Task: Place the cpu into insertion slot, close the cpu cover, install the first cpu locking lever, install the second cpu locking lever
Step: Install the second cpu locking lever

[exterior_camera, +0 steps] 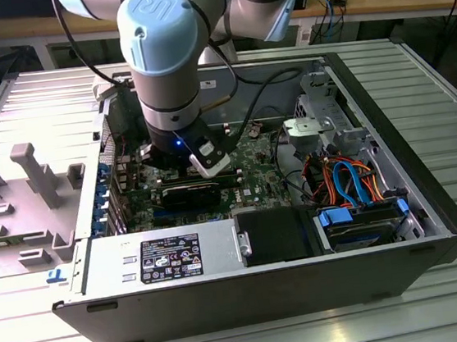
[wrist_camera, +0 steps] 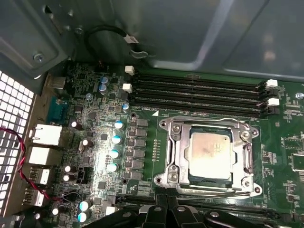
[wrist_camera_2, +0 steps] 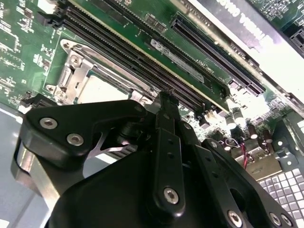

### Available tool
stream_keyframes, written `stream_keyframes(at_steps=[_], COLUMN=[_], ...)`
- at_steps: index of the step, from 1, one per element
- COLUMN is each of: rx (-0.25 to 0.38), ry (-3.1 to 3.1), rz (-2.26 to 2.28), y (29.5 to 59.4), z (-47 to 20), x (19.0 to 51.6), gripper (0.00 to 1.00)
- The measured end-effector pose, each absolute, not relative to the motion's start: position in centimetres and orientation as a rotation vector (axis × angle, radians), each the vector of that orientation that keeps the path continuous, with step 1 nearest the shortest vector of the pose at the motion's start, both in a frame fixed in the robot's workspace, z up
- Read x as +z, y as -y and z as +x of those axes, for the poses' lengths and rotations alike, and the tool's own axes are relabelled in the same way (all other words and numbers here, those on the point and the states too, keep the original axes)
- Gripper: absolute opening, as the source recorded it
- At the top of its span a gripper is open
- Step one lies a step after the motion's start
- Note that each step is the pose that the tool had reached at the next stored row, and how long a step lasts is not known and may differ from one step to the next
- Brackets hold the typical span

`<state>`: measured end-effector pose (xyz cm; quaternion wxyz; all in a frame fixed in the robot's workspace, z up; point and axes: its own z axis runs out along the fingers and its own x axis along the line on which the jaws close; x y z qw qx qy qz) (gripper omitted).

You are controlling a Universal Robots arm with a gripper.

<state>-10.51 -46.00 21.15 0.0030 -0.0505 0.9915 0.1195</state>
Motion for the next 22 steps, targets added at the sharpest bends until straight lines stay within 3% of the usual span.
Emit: stream_keyframes(at_steps=[22], rx=[0.410], ry=[-3.104], rz=[-0.158], y=[45.5], z=[-10.7], x=[19.6], gripper=[0.11])
